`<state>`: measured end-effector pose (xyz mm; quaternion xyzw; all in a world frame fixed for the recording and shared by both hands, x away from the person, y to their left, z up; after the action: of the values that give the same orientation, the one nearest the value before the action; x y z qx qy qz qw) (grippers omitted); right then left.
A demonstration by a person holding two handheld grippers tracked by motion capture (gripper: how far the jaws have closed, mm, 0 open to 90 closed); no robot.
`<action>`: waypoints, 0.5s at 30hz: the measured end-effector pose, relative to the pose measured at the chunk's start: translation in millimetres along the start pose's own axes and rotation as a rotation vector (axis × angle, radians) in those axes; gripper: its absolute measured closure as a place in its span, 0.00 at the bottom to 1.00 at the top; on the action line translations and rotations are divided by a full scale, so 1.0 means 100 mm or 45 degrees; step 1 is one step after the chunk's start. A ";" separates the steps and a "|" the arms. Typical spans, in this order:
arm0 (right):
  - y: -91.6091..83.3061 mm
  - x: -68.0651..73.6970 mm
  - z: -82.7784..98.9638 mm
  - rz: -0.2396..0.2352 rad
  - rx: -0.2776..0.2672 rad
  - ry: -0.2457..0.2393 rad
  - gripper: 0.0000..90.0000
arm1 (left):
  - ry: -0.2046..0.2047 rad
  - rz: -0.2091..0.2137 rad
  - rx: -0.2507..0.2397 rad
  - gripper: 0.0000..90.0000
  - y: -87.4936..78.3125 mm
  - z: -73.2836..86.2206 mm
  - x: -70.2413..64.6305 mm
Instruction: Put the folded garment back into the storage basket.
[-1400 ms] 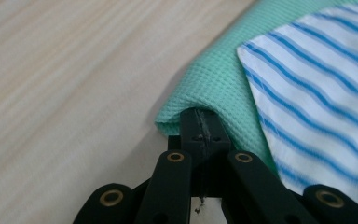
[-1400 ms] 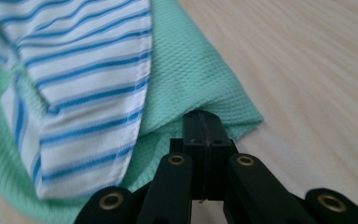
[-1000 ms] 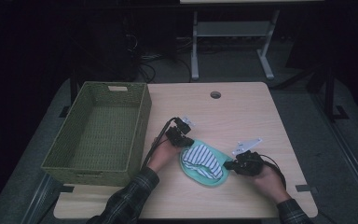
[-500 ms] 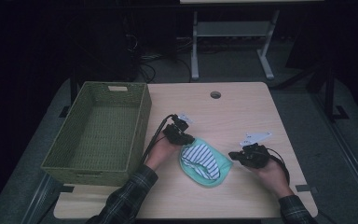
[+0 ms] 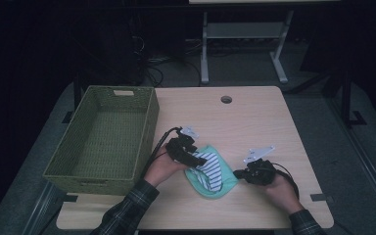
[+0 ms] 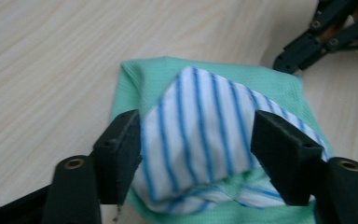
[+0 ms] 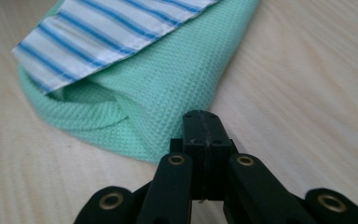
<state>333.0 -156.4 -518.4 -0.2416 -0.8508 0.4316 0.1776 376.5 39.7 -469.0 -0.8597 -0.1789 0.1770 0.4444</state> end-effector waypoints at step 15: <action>-0.10 -0.06 0.03 0.112 -0.060 0.044 0.65 | 0.178 -0.022 0.096 0.17 0.07 0.24 -0.25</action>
<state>334.1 -166.5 -512.7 -0.2903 -0.8462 0.4143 0.1675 344.2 41.6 -484.1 -0.8511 -0.1483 0.1193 0.4894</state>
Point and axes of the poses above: each handheld gripper's, and its own axes: y roughly forward along the jaws, z roughly out of its underside, x roughly to its left, the point moved 7 cm from there along y, roughly forward along the jaws, and after that the axes turned 6 degrees about x, right-handed, at the moved point
